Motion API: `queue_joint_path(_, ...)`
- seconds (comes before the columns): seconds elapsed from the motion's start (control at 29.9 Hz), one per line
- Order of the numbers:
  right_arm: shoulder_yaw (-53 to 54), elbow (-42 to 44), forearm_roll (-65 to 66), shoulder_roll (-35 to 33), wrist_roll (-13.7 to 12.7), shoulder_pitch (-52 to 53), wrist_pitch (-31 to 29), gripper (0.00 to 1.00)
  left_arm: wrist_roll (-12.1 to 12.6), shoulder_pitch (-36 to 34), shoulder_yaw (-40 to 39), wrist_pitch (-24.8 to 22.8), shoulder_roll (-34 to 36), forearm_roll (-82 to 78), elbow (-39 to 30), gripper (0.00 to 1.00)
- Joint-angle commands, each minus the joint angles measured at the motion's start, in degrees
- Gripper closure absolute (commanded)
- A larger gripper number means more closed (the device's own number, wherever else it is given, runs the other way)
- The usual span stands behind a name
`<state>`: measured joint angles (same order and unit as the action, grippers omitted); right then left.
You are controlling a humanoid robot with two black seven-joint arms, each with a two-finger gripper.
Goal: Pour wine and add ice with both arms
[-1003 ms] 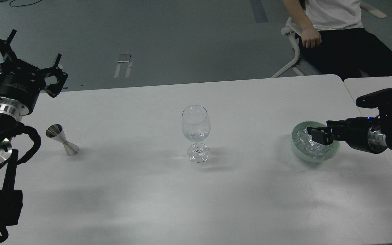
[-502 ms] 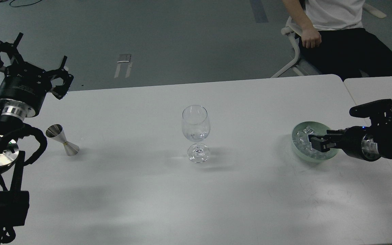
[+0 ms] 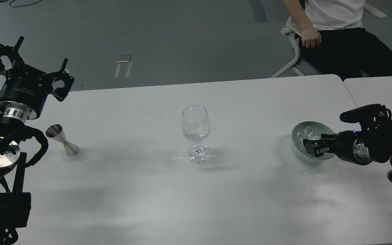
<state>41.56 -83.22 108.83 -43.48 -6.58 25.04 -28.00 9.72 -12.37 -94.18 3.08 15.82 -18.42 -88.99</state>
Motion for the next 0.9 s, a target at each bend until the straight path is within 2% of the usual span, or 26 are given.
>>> queue_joint_path(0.0, -0.07, 0.16, 0.15, 0.06, -0.36, 0.01, 0.00, 0.39, 0.12, 0.07, 0.05, 0.17, -0.18, 0.14, -0.04, 0.03)
queue_joint_path(0.23, -0.07, 0.16, 0.15, -0.02, -0.89, 0.10, 0.00, 0.44, 0.12, 0.25, 0.05, 0.08, -0.35, 0.14, -0.04, 0.03)
queue_joint_path(0.53, -0.16, 0.16, 0.15, 0.06, -2.03, 0.01, 0.00, 0.58, 0.21, 0.42, 0.13, 0.08, -0.53, 0.22, -0.04, 0.03)
queue_joint_path(0.87, -0.25, 0.16, 0.07, 0.06, -2.03, -0.25, 0.00, 0.62, 0.38, 1.56, -0.04, 0.00, -0.53, 0.22, -0.04, 0.03)
